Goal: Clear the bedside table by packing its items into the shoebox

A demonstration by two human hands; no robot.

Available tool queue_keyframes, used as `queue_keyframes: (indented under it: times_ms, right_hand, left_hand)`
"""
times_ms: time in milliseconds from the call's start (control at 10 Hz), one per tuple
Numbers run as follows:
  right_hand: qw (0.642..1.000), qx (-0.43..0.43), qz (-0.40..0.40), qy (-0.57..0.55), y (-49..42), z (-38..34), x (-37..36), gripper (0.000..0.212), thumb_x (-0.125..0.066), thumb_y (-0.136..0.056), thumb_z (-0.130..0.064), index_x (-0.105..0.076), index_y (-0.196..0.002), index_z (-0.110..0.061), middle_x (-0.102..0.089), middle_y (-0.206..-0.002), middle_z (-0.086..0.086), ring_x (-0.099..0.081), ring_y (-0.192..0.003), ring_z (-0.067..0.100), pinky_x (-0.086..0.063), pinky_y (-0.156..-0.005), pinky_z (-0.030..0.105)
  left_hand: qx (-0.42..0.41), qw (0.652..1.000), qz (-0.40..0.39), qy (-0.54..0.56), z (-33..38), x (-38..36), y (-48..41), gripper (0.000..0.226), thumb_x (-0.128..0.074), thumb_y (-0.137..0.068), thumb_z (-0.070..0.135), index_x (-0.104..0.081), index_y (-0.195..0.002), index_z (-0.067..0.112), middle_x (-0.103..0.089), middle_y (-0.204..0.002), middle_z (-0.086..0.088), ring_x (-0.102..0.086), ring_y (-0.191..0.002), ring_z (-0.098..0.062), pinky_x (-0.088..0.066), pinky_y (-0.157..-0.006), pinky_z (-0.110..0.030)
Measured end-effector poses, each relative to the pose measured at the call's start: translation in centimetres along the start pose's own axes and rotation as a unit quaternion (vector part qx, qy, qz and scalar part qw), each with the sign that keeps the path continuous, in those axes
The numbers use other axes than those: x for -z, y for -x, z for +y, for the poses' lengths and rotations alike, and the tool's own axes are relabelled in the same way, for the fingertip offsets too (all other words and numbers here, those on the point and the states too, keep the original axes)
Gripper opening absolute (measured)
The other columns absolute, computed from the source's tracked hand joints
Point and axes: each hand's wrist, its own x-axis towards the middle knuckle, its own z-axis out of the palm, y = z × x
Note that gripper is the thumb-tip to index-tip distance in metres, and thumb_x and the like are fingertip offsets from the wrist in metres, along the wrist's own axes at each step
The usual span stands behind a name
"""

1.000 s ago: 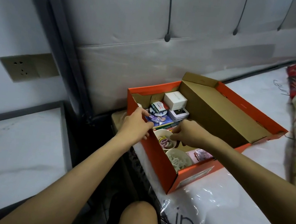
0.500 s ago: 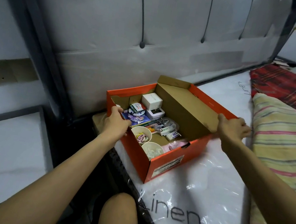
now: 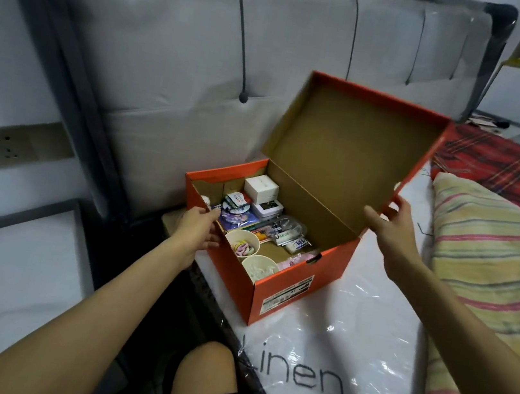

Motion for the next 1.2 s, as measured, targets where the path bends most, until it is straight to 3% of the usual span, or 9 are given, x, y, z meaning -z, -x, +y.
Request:
queue_keyframes:
  times_ms: [200, 300, 400, 500, 600, 700, 800, 1000, 1200]
  right_hand:
    - [0.924, 0.19, -0.112, 0.313, 3.7, 0.7, -0.5, 0.064, -0.077, -0.076, -0.008, -0.049, -0.132, -0.017, -0.062, -0.116, 0.002, -0.061, -0.098, 0.022, -0.049, -0.083, 0.028]
    - [0.87, 0.239, -0.175, 0.393, 4.8, 2.0, -0.7, 0.07, -0.078, -0.074, -0.001, -0.053, -0.135, -0.022, -0.055, -0.135, -0.003, -0.057, -0.115, 0.018, -0.043, -0.091, 0.014]
    - [0.824, 0.258, -0.212, 0.458, 4.8, 2.3, -0.5, 0.072, -0.08, -0.075, -0.012, -0.051, -0.139, -0.026, -0.047, -0.145, -0.003, -0.049, -0.128, 0.019, -0.043, -0.101, 0.026]
    - [0.752, 0.276, -0.25, 0.544, 4.7, 2.3, -0.7, 0.075, -0.076, -0.079, -0.034, -0.04, -0.145, -0.033, -0.039, -0.151, -0.001, -0.036, -0.139, 0.022, -0.041, -0.104, 0.037]
    - [0.723, 0.271, -0.265, 0.578, 4.8, 2.2, -1.3, 0.079, -0.07, -0.08, -0.049, -0.034, -0.148, -0.033, -0.036, -0.152, 0.0, -0.03, -0.141, 0.025, -0.041, -0.105, 0.041]
    - [0.694, 0.251, -0.285, 0.612, 4.8, 1.7, -2.2, 0.08, -0.049, -0.081, -0.071, -0.035, -0.147, -0.028, -0.043, -0.142, 0.002, -0.037, -0.132, 0.024, -0.041, -0.1, 0.038]
    - [0.707, 0.239, -0.288, 0.6, 5.1, 0.7, -3.1, 0.069, -0.042, -0.084, -0.072, -0.05, -0.134, -0.024, -0.053, -0.124, -0.001, -0.05, -0.115, 0.02, -0.045, -0.09, 0.036]
    - [0.765, 0.274, -0.238, 0.532, 6.4, -3.3, -9.8, 0.033, -0.057, -0.092, -0.041, -0.067, -0.113, -0.018, -0.067, -0.114, 0.005, -0.061, -0.104, 0.026, -0.05, -0.088, 0.041]
    - [0.699, 0.291, -0.349, 0.552, 11.1, -8.4, -21.4, 0.026, -0.059, -0.089, -0.034, -0.07, -0.097, -0.013, -0.071, -0.1, 0.016, -0.063, -0.097, 0.035, -0.047, -0.072, 0.033]
  left_hand:
    - [0.039, 0.994, -0.012, 0.103, 0.8, 1.6, 1.0, 0.069, -0.04, -0.095, 0.066, -0.051, -0.134, 0.01, -0.062, -0.102, -0.007, -0.068, -0.086, -0.029, -0.058, -0.077, -0.044]
    - [0.041, 0.991, -0.007, 0.129, 1.3, 2.2, 1.2, 0.07, -0.041, -0.086, 0.077, -0.06, -0.11, 0.014, -0.07, -0.081, -0.004, -0.07, -0.063, -0.021, -0.06, -0.066, -0.041]
    - [0.044, 0.993, -0.016, 0.11, 1.5, 2.3, 1.1, 0.066, -0.048, -0.084, 0.075, -0.054, -0.112, 0.015, -0.066, -0.097, -0.008, -0.069, -0.084, -0.026, -0.06, -0.073, -0.044]
    - [0.037, 0.999, -0.031, 0.019, 0.4, 1.6, 0.3, 0.054, -0.068, -0.088, 0.044, -0.056, -0.127, 0.009, -0.062, -0.125, -0.013, -0.063, -0.108, -0.03, -0.057, -0.086, -0.046]
    - [0.024, 0.999, -0.025, -0.028, -0.6, 1.0, -0.2, 0.048, -0.072, -0.088, 0.023, -0.053, -0.127, 0.004, -0.06, -0.13, -0.014, -0.061, -0.114, -0.029, -0.057, -0.085, -0.045]
    - [0.026, 0.999, -0.03, -0.017, -1.2, 0.9, -0.6, 0.044, -0.072, -0.089, 0.019, -0.049, -0.123, 0.005, -0.058, -0.131, -0.012, -0.059, -0.116, -0.027, -0.055, -0.067, -0.034]
    - [0.019, 0.999, -0.031, -0.036, -1.1, 1.2, -0.4, 0.044, -0.073, -0.088, 0.022, -0.048, -0.122, 0.007, -0.058, -0.126, -0.008, -0.059, -0.11, -0.023, -0.053, -0.066, -0.031]
    - [-0.04, 0.989, -0.011, -0.145, 0.9, 4.7, 1.6, 0.05, -0.071, -0.089, 0.028, -0.051, -0.131, 0.01, -0.062, -0.108, -0.01, -0.064, -0.089, -0.021, -0.054, -0.058, -0.031]
    - [-0.094, 0.955, -0.021, -0.281, 4.0, 14.3, 7.0, 0.023, -0.066, -0.091, 0.031, -0.063, -0.109, 0.016, -0.07, -0.099, -0.006, -0.067, -0.075, -0.02, -0.051, -0.064, -0.03]
